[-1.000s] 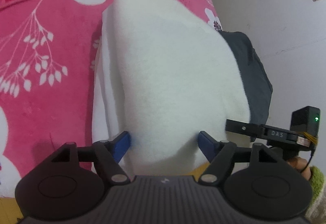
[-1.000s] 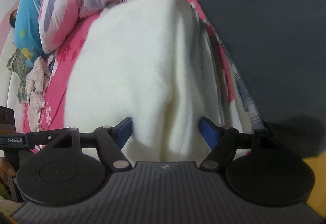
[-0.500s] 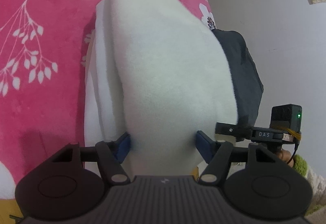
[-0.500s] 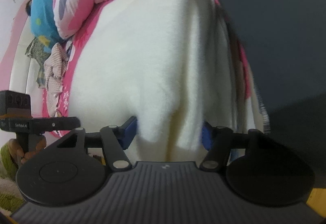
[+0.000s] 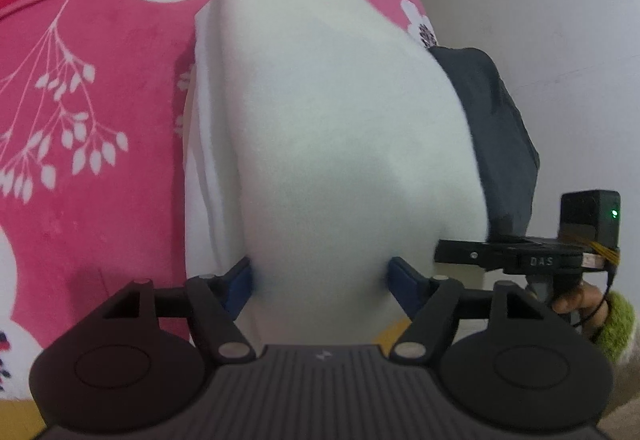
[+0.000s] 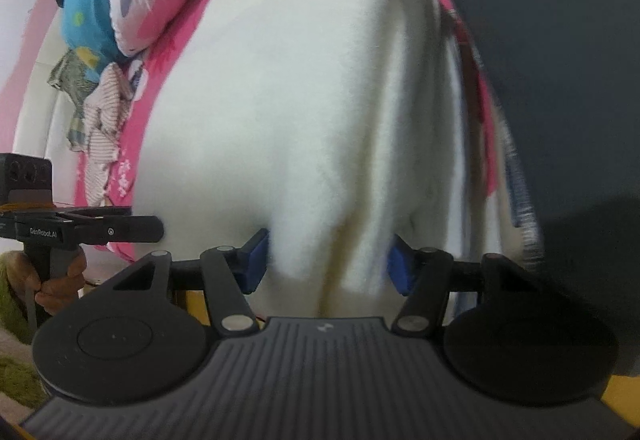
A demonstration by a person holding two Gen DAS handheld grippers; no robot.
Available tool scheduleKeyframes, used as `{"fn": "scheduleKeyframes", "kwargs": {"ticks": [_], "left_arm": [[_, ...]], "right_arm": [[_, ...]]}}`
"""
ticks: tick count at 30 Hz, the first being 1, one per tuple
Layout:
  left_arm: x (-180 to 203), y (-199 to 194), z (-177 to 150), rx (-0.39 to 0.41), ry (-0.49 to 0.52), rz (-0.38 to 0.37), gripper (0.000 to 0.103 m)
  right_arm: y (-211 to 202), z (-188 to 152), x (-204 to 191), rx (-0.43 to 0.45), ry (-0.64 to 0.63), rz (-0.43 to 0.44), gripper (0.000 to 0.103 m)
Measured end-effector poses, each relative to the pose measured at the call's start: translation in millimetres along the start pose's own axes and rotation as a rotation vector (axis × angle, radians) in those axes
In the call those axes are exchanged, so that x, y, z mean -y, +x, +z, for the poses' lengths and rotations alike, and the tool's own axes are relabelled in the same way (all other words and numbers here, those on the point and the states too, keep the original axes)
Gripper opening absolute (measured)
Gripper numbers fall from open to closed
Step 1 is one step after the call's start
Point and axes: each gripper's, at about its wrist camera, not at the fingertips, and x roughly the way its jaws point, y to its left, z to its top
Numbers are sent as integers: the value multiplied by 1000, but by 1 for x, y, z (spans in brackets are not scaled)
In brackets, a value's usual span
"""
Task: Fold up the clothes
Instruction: 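Lower the folded cream sweater end onto the stack with both tools, then open both tools and release the folded sweater on the bedspread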
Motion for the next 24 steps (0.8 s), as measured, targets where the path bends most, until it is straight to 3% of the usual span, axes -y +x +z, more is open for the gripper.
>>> {"fn": "scheduleKeyframes", "kwargs": {"ticks": [4,8,14,17,22,24], "left_arm": [[2,-20,-6,43,5,49,72],[5,-56,-10,145,-1,102,71],[53,-64,0,207,234,113,71],[70,-37,-5,152,351,142,71],[74,4,-12,78,435,220,72],[78,4,-13,80,451,236,74]], "right_arm": [[-22,-1,-12,29,-39,-75,59],[-65,-3,-33,109,-112,-189,59],[-95,-4,-81,268,-347,-215,57],[-73,-8,-90,246,-456,-214,52],[-12,-19,-73,104,-494,-300,32],[-12,-17,-76,88,-516,-318,24]]}}
